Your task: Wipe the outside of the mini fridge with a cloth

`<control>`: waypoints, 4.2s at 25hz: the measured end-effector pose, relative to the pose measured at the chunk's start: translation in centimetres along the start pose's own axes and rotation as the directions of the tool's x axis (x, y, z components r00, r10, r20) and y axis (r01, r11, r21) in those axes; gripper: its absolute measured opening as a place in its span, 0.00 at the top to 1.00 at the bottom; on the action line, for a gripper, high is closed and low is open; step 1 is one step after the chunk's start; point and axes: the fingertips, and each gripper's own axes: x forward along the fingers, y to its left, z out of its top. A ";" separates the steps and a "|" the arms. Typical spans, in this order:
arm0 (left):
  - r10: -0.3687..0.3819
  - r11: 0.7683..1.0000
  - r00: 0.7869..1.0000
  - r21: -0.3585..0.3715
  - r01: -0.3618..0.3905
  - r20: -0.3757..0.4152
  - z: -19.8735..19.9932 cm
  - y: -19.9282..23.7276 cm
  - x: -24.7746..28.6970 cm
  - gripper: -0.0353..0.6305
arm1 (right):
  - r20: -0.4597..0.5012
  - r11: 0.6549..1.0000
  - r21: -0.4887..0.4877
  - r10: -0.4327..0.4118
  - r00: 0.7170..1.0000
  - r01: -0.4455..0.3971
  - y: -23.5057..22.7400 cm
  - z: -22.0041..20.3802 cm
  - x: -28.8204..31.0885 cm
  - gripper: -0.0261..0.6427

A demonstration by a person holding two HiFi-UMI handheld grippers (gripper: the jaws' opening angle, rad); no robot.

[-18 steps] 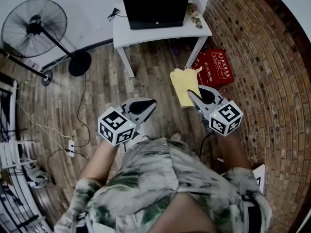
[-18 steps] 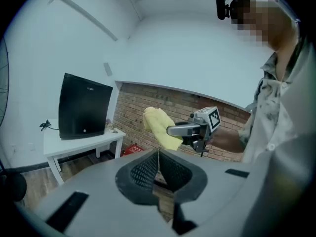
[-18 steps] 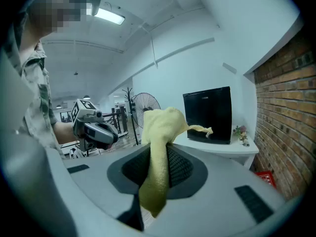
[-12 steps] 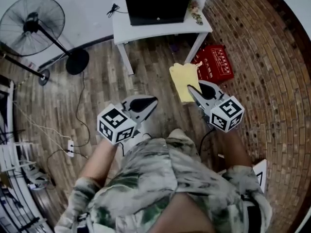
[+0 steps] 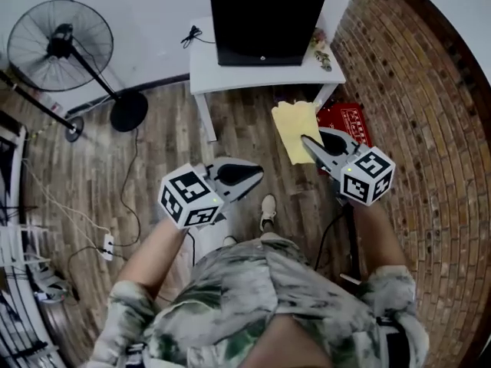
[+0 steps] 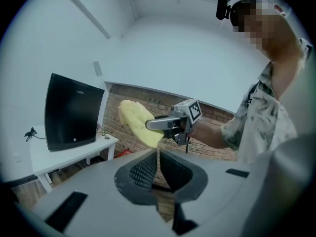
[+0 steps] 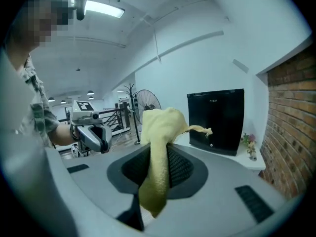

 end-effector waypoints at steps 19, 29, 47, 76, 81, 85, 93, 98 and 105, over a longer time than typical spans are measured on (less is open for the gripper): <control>0.042 0.998 0.998 0.037 -0.044 0.044 13.9 13.9 16.5 0.81 | -0.030 0.892 -0.445 0.072 0.997 -0.078 -23.8 21.5 10.6 0.82; 0.010 0.996 0.999 0.086 -0.014 0.049 17.4 21.0 17.1 0.81 | -0.044 0.815 -0.576 0.045 0.998 -0.062 -27.1 31.1 21.9 0.82; -0.158 0.977 0.987 0.144 0.156 0.004 20.7 33.5 13.2 0.81 | -0.262 0.764 -0.639 -0.109 0.959 -0.087 -32.5 33.6 38.9 0.82; -0.214 0.962 0.976 0.181 0.206 0.027 26.8 37.5 21.5 0.81 | -0.262 0.752 -0.654 -0.320 0.910 0.075 -51.5 35.4 32.3 0.82; -0.188 0.966 0.982 0.184 0.180 0.027 27.2 38.3 20.8 0.81 | -0.263 0.703 -0.708 -0.176 0.949 -0.066 -43.7 37.5 38.7 0.82; -0.173 0.969 0.985 0.187 0.165 0.027 27.7 38.6 20.5 0.81 | -0.286 0.654 -0.743 -0.116 0.951 -0.143 -39.6 38.3 43.0 0.82; -0.139 0.974 0.990 0.180 0.135 0.012 26.7 38.9 20.6 0.81 | -0.393 0.632 -0.748 -0.173 0.903 -0.205 -40.8 35.6 47.7 0.82; -0.150 0.975 0.989 0.167 0.145 0.015 26.7 39.1 20.6 0.81 | -0.416 0.659 -0.732 -0.235 0.878 -0.171 -45.3 35.0 46.1 0.82; -0.179 0.970 0.984 0.168 0.177 -0.007 26.6 38.7 22.8 0.81 | -0.434 0.711 -0.697 -0.316 0.843 -0.092 -52.7 34.1 41.7 0.82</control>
